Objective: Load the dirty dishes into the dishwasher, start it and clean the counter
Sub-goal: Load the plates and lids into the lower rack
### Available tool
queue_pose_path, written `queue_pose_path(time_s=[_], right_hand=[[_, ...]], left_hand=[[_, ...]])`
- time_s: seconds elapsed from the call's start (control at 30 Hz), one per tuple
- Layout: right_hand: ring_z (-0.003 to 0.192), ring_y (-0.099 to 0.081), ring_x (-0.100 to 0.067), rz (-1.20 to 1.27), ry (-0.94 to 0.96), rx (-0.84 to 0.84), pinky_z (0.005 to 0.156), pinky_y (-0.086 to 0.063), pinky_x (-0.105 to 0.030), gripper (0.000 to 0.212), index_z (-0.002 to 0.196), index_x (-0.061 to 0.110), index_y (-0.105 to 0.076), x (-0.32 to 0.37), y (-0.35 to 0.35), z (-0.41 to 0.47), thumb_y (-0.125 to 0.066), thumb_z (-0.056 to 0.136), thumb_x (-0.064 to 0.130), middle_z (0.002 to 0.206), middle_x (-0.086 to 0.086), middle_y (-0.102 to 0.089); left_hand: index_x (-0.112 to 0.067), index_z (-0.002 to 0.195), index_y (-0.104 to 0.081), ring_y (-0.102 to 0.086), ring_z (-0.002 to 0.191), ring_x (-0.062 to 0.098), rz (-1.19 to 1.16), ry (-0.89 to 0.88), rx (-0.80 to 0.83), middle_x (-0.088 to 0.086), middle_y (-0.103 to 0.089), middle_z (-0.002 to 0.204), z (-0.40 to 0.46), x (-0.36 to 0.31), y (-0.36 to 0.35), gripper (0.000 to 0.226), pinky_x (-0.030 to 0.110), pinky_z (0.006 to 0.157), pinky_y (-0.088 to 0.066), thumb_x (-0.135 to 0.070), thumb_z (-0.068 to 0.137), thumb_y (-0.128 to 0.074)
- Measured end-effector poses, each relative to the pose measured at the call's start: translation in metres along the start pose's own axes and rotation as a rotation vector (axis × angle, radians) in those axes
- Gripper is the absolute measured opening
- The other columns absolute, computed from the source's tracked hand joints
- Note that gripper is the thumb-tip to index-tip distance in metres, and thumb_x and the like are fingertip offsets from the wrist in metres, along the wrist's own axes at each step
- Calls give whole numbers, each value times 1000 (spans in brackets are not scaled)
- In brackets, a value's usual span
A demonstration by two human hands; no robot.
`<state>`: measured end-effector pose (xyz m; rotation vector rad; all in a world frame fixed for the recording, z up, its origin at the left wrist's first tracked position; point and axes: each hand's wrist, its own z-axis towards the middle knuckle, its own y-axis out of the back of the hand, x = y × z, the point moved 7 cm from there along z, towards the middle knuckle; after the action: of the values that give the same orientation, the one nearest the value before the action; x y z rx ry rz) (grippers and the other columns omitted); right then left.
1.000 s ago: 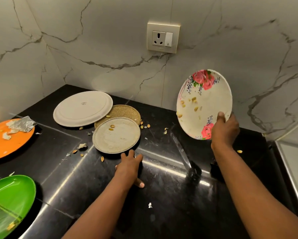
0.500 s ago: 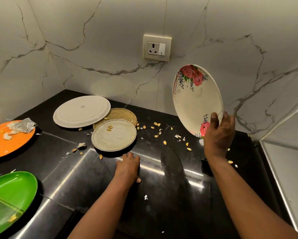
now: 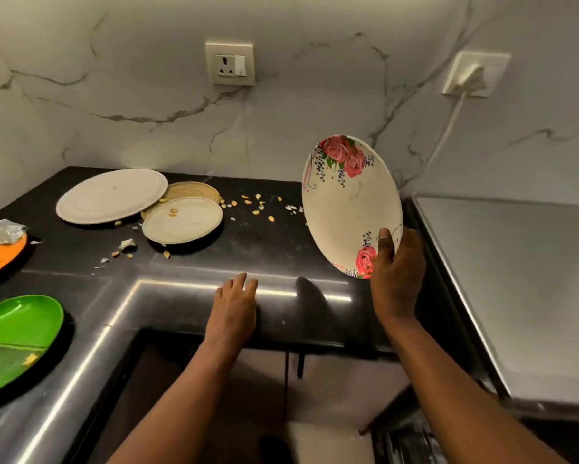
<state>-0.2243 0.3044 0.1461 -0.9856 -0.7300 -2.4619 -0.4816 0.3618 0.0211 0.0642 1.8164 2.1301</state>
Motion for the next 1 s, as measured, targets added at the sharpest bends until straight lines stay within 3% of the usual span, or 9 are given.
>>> queue_pose_path(time_s=[0.1,0.23,0.33,0.5,0.6,0.77,0.87,1.0], right_hand=[[88,-55,-19,-39,-23,-28,69,-30,1,21,105,-3,-59,-5,57,-48,-51,100,16,102,-20,-61],[89,-51,-17,-122,-37,-55,70,-34,-17,17,104,2,-57,-14,145,-121,-50,99,16,100,-15,-59],[89,-52,-15,-180,-46,-47,71,-40,-20,18,108,5,-57,-19,207,-169,-49,100,18,103,-12,-58],[79,-54,-12,-342,-99,11,58,-50,-35,19,105,17,-53,-39,291,-239,-40,101,30,103,0,-51],[76,-58,-12,-433,-196,30,51,-53,-36,20,112,22,-51,-62,331,-281,-40,100,33,106,4,-52],[69,-56,-11,-570,-407,14,48,-51,-32,18,102,27,-48,-109,394,-339,-35,100,40,100,9,-50],[67,-55,-12,-638,-516,20,47,-43,-21,9,100,30,-46,-143,425,-365,-39,100,36,97,8,-51],[66,-53,-16,-675,-640,11,47,-46,-32,11,97,25,-48,-206,460,-383,-40,99,33,94,4,-50]], left_hand=[[-9,122,-55,-50,119,33,-3,-98,-78,16,-50,134,-51,-27,5,40,45,98,-46,-2,83,-61],[-7,111,-59,-55,101,35,-9,-227,-86,15,-54,117,-113,-71,-2,36,46,83,-49,1,76,-59],[-8,104,-60,-53,93,34,-4,-304,9,13,-54,108,-147,-111,-20,34,44,77,-49,1,72,-63],[-4,116,-60,-53,101,35,-9,-455,164,17,-55,117,-195,-183,-64,42,46,82,-50,-1,75,-66],[-6,114,-59,-53,97,35,-33,-511,287,15,-54,116,-225,-230,-96,40,44,78,-49,-4,75,-65],[-6,110,-58,-54,95,37,-41,-583,504,16,-54,113,-284,-304,-150,35,45,78,-48,-6,75,-64],[-5,118,-57,-53,106,37,-86,-598,617,16,-53,122,-320,-335,-181,39,44,83,-48,-8,79,-60],[-12,138,-41,-37,130,30,-70,-642,784,11,-36,145,-364,-374,-233,49,39,103,-37,-16,90,-50]])
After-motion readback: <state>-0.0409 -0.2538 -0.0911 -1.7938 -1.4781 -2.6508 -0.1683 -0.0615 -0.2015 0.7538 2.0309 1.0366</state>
